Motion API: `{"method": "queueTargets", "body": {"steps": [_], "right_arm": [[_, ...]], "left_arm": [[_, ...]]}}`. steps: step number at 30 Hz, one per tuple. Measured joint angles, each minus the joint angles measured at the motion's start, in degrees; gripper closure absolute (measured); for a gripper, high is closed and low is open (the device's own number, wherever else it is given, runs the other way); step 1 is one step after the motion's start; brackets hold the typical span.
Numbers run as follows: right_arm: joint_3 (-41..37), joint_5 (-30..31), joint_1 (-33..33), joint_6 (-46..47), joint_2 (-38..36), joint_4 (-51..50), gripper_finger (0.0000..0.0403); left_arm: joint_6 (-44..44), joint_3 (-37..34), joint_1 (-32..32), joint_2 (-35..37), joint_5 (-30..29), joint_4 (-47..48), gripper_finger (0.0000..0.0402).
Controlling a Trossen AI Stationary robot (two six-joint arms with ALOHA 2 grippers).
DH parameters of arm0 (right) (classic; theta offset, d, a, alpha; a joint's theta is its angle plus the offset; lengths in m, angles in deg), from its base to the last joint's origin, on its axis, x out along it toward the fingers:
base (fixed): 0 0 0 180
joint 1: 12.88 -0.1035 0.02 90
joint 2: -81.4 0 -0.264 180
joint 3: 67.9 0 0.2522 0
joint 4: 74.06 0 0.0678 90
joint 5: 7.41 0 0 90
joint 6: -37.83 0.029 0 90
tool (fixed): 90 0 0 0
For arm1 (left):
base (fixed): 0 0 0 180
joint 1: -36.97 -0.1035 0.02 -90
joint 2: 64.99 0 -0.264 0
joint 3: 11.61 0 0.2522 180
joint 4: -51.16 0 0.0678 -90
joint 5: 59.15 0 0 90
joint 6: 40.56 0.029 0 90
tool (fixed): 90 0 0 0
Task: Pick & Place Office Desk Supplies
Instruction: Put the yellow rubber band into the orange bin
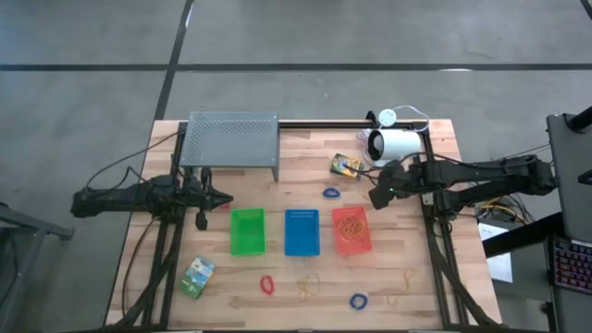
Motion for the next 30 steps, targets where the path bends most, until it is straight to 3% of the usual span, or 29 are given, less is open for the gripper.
{"method": "queueTargets", "body": {"steps": [11, 21, 30], "right_arm": [[-0.4, -8.1, 6.1, -3.4, 7.7, 4.7, 0.0251], [-0.4, -12.6, 9.5, -6.8, 15.9, 8.6, 0.0239], [-0.4, -15.0, 11.6, -8.9, 22.1, 11.4, 0.0253]], "left_arm": [[0.0, 0.0, 0.0, 0.0, 0.0, 0.0, 0.0374], [0.0, 0.0, 0.0, 0.0, 0.0, 0.0, 0.0374], [0.0, 0.0, 0.0, 0.0, 0.0, 0.0, 0.0374]]}}
